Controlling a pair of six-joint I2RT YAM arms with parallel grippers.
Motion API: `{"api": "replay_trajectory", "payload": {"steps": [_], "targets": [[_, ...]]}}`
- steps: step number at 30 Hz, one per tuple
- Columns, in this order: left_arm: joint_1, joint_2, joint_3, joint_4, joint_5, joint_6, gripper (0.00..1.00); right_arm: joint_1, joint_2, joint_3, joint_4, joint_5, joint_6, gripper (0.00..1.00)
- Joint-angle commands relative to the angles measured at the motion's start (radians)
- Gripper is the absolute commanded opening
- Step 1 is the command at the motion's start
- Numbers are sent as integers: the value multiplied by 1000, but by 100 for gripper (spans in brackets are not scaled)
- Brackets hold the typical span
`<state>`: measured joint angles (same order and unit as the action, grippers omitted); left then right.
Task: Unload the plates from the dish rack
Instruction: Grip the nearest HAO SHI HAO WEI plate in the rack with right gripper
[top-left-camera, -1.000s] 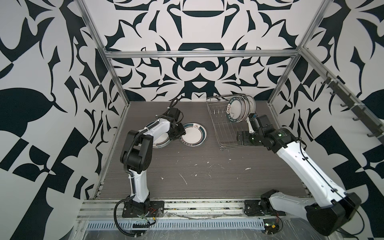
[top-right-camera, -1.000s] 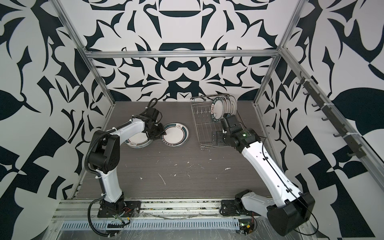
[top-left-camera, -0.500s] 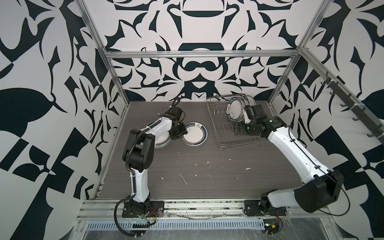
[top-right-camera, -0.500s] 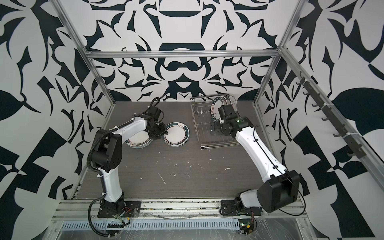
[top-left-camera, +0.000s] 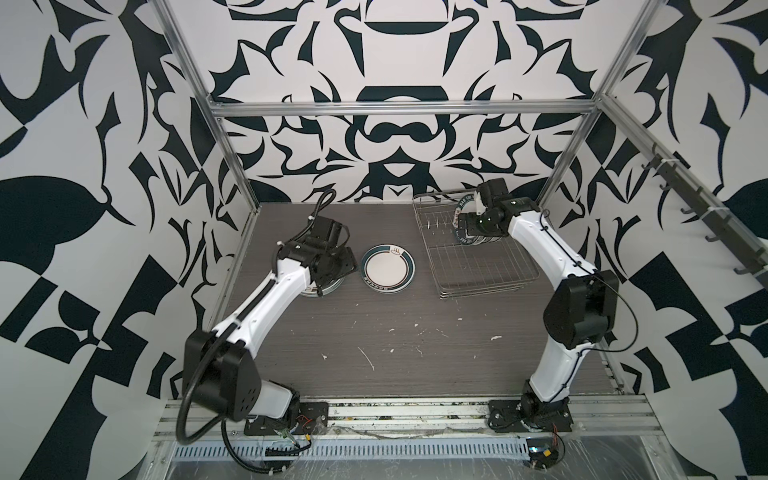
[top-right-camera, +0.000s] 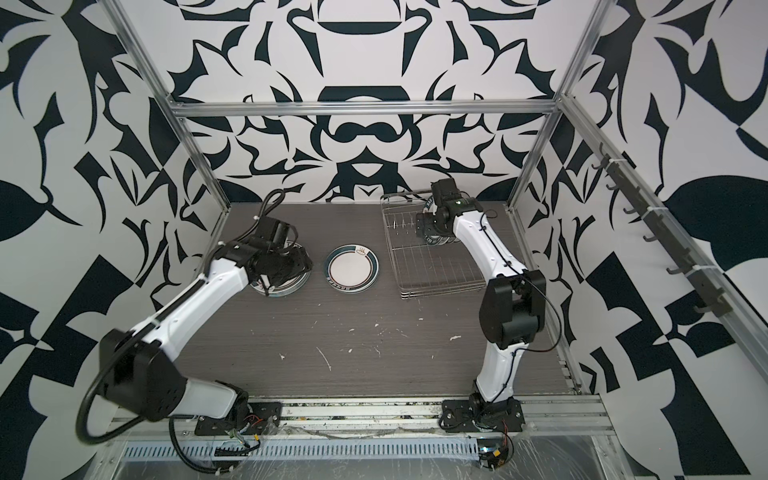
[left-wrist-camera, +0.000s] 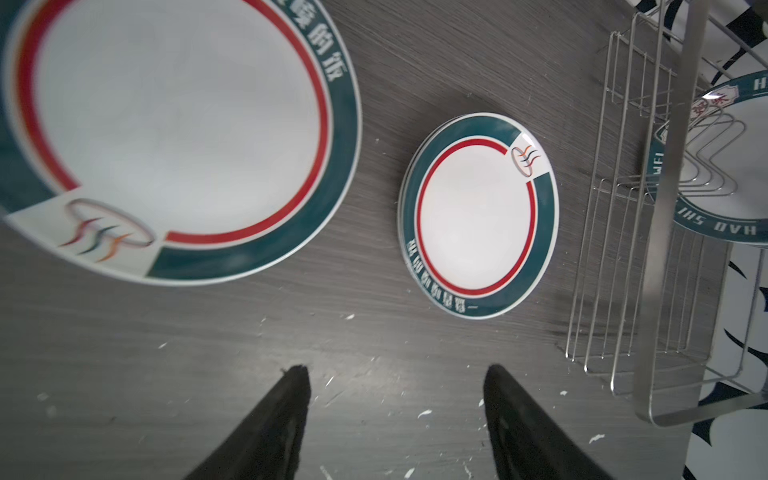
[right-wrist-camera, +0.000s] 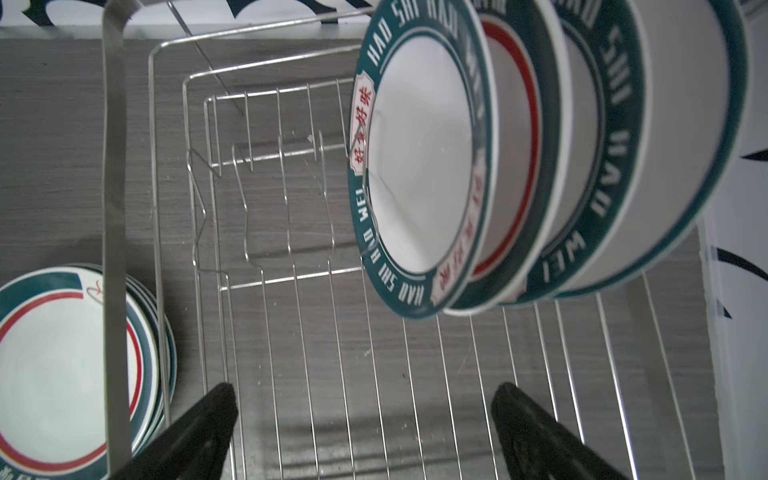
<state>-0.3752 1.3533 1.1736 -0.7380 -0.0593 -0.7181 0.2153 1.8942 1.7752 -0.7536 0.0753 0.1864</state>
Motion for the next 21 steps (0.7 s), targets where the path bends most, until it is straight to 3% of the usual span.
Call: {"api": "replay_trajectory", "payload": {"steps": [1, 8, 21], "targets": [[32, -71, -76, -72, -73, -8, 72, -3, 25, 111, -15, 19, -16, 100], [66, -230, -140, -108, -127, -12, 74, -13, 114, 210, -58, 62, -20, 98], [77, -233, -140, -87, -133, -15, 76, -31, 114, 196, -38, 66, -45, 96]]}}
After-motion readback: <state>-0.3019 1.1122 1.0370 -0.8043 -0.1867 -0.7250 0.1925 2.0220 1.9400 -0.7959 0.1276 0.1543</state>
